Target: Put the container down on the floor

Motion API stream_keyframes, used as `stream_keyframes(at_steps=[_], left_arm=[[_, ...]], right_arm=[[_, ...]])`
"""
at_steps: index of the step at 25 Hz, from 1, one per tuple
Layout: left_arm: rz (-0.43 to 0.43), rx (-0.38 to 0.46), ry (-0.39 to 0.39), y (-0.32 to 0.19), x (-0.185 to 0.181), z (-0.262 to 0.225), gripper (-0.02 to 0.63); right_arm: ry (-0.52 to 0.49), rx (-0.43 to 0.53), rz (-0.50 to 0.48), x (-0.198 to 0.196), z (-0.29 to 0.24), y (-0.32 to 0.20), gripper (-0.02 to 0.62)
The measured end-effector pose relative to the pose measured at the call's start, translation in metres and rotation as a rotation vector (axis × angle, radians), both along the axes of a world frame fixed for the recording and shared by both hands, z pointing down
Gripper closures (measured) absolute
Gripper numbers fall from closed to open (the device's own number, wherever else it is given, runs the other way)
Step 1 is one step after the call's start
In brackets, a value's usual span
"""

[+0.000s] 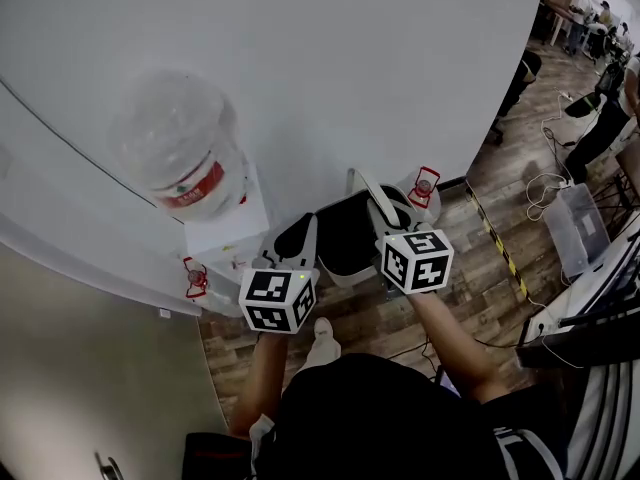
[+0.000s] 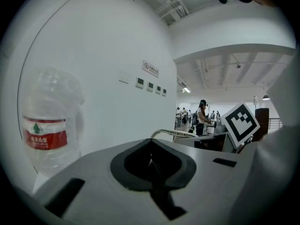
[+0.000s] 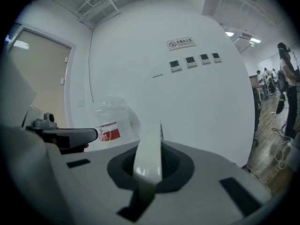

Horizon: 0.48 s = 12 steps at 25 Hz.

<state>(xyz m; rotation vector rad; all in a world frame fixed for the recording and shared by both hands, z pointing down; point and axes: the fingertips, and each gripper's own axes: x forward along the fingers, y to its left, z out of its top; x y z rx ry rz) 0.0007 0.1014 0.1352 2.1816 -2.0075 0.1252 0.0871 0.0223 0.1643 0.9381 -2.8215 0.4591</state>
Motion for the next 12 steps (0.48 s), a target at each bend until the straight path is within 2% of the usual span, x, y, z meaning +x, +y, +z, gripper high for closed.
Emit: stream_keyframes(at_steps=[12], left_arm=[[0.073,-0.006,0.032,-0.061,-0.078,-0.003,0.591]], right_arm=[[0.014,-0.001,0.065,-0.074,-0.009,-0.051,0.566]])
